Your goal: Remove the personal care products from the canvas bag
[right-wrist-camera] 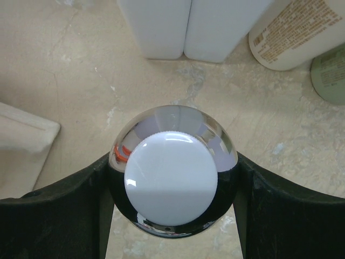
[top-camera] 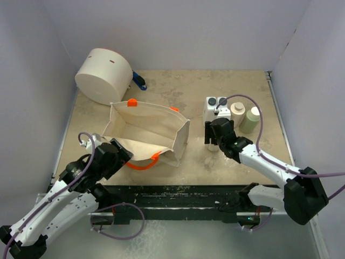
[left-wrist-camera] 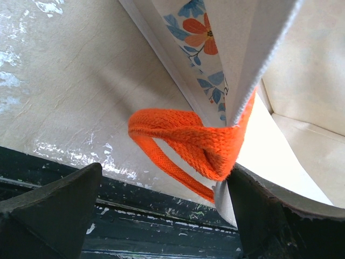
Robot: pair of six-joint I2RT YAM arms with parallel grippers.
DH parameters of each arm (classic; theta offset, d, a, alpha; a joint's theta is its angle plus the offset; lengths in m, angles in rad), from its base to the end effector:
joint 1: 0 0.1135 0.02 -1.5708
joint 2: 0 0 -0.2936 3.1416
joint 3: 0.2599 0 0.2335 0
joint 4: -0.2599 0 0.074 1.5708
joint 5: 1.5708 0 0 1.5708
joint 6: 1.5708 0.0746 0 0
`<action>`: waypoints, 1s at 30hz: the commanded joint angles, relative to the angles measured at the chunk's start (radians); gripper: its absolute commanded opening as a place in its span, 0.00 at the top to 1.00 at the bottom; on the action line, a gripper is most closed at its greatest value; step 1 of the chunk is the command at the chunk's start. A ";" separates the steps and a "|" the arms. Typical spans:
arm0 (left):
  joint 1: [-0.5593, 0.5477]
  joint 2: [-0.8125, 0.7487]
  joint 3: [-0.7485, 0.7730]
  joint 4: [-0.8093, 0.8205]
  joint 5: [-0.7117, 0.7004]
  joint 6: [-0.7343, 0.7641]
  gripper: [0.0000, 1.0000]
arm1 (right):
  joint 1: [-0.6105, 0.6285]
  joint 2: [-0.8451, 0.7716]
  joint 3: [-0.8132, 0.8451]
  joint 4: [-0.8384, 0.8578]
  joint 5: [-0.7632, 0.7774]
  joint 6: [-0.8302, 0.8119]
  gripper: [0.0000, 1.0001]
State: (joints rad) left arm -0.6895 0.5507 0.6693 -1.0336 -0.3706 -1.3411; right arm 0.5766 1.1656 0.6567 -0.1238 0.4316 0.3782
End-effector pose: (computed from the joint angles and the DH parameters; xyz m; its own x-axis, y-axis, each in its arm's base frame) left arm 0.0745 -0.0264 0.2397 -0.5507 -0.7223 -0.4183 -0.4992 0.6867 -0.5284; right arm 0.2223 0.1073 0.2420 -0.5391 0.0495 -0.8408 -0.0143 0.9976 0.0679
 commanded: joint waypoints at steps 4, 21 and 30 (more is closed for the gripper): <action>-0.004 -0.010 0.012 -0.003 -0.002 0.030 0.00 | 0.002 0.068 0.005 0.290 0.076 0.052 1.00; -0.003 -0.004 0.157 0.019 -0.042 0.210 0.01 | 0.002 0.005 0.033 0.184 0.098 0.083 0.00; -0.004 -0.037 0.314 0.003 -0.105 0.284 0.01 | 0.002 -0.210 0.208 -0.092 0.059 0.056 0.00</action>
State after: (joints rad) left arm -0.6895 0.5362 0.8734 -1.0374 -0.4091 -1.1206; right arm 0.5766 1.0847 0.7437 -0.0807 0.4843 0.4412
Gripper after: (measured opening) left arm 0.995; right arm 0.998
